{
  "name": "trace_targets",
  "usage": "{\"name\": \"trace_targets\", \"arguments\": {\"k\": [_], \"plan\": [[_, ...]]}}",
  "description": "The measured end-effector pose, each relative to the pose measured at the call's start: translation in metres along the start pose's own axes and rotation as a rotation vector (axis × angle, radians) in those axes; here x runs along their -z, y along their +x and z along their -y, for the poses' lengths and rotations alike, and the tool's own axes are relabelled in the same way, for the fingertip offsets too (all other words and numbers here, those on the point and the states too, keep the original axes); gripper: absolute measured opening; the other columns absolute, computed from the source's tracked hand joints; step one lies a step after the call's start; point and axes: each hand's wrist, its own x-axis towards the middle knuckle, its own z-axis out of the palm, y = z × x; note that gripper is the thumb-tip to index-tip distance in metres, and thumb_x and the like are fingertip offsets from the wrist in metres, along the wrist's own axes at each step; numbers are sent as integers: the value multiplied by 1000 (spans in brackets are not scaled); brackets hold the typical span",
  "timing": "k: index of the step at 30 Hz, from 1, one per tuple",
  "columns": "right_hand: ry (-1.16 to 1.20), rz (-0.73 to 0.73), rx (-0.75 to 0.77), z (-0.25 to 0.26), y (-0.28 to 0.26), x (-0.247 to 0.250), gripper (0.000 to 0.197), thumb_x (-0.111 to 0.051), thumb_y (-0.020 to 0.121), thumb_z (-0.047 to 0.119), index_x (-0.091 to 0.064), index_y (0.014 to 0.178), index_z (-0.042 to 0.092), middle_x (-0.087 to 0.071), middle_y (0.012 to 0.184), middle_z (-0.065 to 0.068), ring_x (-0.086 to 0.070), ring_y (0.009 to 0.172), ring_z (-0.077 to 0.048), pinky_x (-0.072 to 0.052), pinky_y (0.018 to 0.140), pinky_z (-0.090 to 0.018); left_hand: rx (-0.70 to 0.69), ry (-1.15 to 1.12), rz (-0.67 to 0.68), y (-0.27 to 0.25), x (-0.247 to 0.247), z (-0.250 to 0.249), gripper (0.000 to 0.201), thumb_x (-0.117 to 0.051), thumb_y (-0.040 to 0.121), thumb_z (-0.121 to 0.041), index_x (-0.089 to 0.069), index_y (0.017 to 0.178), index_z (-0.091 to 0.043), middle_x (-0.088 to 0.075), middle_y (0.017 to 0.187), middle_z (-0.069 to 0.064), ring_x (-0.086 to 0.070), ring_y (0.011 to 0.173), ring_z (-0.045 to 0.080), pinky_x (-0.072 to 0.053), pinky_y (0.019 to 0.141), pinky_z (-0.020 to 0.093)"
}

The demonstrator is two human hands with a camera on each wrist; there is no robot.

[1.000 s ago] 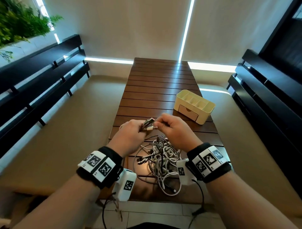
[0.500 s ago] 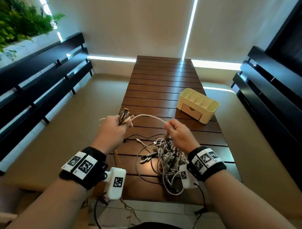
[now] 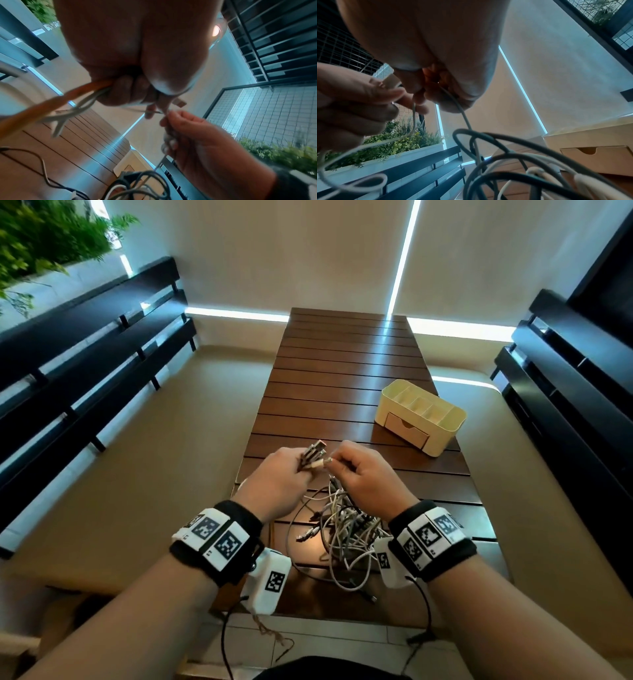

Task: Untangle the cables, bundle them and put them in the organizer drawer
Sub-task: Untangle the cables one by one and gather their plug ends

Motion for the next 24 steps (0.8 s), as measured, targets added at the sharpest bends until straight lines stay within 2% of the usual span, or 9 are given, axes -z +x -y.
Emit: {"name": "trace_targets", "arguments": {"k": [4,7,9,12,14,16,18,21,24], "plan": [[32,31,-54,-6,-4,1,15,-57,100,23,-65,89,15,-60,77,6,-49,65,-4,-38,59,-17,-5,73,18,3,-1,-6,23,-55,96,-18,-64,74,-23,-63,68,-3,-56,64,19,-43,60,34],[71,86,-142,-17,-14,-8,27,-47,104,32,-60,89,14,-62,78,-3,-53,65,-12,-42,59,-24,-90,-3,-109,3,5,-12,24,-54,96,-15,-64,75,-21,-61,66,-3,-52,59,15,-38,56,32],[71,102,-177,-27,-19,-13,32,-43,105,35,-58,88,13,-62,79,-4,-52,65,-10,-43,61,-27,-104,-88,-183,4,10,-12,25,-56,98,-18,-65,75,-19,-55,60,-6,-44,52,10,-35,53,29],[73,103,-197,-28,-14,-10,30,-43,105,35,-57,87,17,-62,80,-4,-50,63,-4,-43,60,-23,-80,-201,-292,0,11,-8,28,-58,98,-17,-64,71,-18,-46,49,-11,-36,46,6,-32,48,24],[127,45,-216,-18,-6,0,24,-46,105,30,-57,88,19,-57,74,1,-46,56,-1,-40,53,-17,-25,-223,-336,-1,11,2,28,-59,98,-18,-66,71,-19,-47,48,-9,-36,44,11,-32,48,30],[190,-52,-195,-5,3,13,18,-51,103,25,-60,89,18,-59,75,-2,-51,58,-8,-43,54,-21,40,-143,-258,-2,13,11,27,-61,97,-22,-69,72,-19,-59,57,-1,-47,51,21,-38,53,40],[178,-80,-123,5,12,23,13,-57,100,24,-64,92,16,-66,84,-6,-59,72,-17,-48,64,-26,63,-76,-144,-4,14,14,27,-62,96,-22,-66,69,-17,-56,53,-9,-44,48,13,-36,53,37],[25,44,-10,8,15,20,12,-61,98,22,-67,91,14,-62,82,2,-55,73,-9,-44,65,-19,-26,-91,-112,-7,15,2,32,-59,97,-17,-55,65,-19,-47,49,-14,-38,47,5,-32,50,22],[-19,62,74,7,10,7,13,-64,96,17,-65,85,10,-56,78,5,-49,71,-1,-37,64,-13,-106,11,-80,-4,13,-12,29,-57,97,-17,-54,68,-21,-53,60,-9,-46,54,6,-35,53,22]]}}
